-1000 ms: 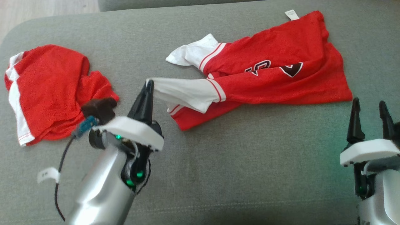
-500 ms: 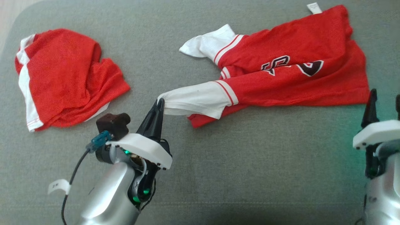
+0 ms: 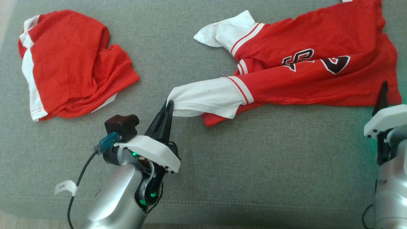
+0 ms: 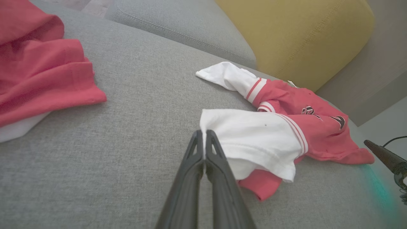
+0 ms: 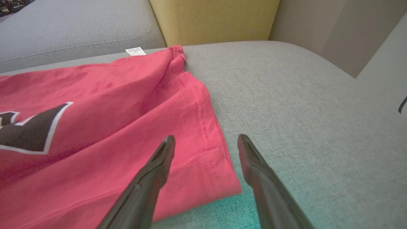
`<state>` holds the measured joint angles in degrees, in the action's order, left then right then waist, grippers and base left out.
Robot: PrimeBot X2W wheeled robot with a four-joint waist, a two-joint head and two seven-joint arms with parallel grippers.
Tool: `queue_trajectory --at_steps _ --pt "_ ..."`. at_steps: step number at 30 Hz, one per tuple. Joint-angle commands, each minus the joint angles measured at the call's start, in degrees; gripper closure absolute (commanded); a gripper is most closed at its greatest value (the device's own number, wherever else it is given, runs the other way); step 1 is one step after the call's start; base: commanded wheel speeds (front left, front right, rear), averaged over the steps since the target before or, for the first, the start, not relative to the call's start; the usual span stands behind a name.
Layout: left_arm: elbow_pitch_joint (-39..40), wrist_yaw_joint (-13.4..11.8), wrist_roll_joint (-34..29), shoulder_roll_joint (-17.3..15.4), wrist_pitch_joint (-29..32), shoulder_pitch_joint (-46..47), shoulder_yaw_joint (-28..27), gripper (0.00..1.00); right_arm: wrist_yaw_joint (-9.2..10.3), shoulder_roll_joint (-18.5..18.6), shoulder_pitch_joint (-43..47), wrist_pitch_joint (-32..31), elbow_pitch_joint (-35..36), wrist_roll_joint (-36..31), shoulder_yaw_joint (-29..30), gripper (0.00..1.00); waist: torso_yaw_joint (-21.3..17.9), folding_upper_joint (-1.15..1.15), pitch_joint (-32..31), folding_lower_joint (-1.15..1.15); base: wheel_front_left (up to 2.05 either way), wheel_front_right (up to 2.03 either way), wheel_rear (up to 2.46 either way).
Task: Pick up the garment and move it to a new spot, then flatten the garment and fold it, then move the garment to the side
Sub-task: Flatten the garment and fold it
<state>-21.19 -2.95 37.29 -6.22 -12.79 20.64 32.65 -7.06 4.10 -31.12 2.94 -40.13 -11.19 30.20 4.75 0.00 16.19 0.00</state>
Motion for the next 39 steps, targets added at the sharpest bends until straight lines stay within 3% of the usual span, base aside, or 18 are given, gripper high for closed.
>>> queue_trajectory --at_steps 1,15,16,17,18,20,21,27,33,39 --pt "1.2 0.4 -0.5 -0.5 -0.8 2.6 -1.6 1.00 -0.43 0.9 -2.4 0.1 0.4 -0.9 -0.3 0.00 0.2 0.00 0.4 0.00 0.00 0.00 0.00" --pt "0.0 0.5 -0.2 -0.2 -1.3 3.3 -2.0 1.00 -0.43 0.1 -4.7 0.4 -6.4 -2.4 2.0 0.01 -0.6 0.00 0.4 0.00 0.00 0.00 0.00" --pt "0.0 0.5 -0.1 -0.2 -1.3 3.4 -2.0 1.00 -0.43 0.1 -4.8 0.5 -6.8 -2.5 1.9 0.22 -0.7 0.00 0.4 0.00 0.00 0.00 0.00" --pt "-0.1 0.5 -0.1 -0.1 -1.4 3.4 -2.0 1.00 -0.43 0.1 -5.0 0.7 -7.1 -2.5 1.8 0.51 -0.8 0.00 0.4 0.00 0.00 0.00 0.00" --pt "-0.1 0.5 -0.1 -0.1 -1.4 3.4 -2.0 1.00 -0.43 0.2 -5.2 1.0 -7.4 -2.5 1.6 0.59 -0.8 0.00 0.4 0.00 0.00 0.00 0.00" --pt "-0.2 0.6 -0.1 -0.1 -1.4 3.5 -1.9 1.00 -0.43 0.5 -5.4 1.7 -7.8 -2.6 1.3 0.92 -0.9 0.00 0.4 0.00 0.00 0.00 0.00" --pt "-0.3 0.6 -0.1 0.0 -1.4 3.6 -1.9 1.00 -0.43 0.7 -5.4 2.1 -8.0 -2.7 1.0 1.00 -0.9 0.00 0.4 0.00 0.00 0.00 0.00" --pt "-1.0 0.6 0.3 0.1 -1.6 3.4 -2.1 1.00 -0.43 1.8 -4.8 4.7 -8.5 -3.6 -0.2 1.00 -0.8 0.00 -0.2 0.00 0.00 0.00 0.00" --pt "-0.6 0.7 1.8 -0.1 -1.9 2.5 -4.6 1.00 -0.43 2.3 -2.5 10.5 -6.0 -1.9 -9.3 1.00 -1.5 0.00 -3.7 0.00 0.00 0.00 0.00" --pt "3.0 0.8 3.3 -1.8 -1.5 3.7 -7.3 1.00 -0.43 5.6 -0.2 12.0 4.1 5.8 -20.6 1.00 -2.5 0.00 -8.3 0.00 0.00 0.00 0.00"
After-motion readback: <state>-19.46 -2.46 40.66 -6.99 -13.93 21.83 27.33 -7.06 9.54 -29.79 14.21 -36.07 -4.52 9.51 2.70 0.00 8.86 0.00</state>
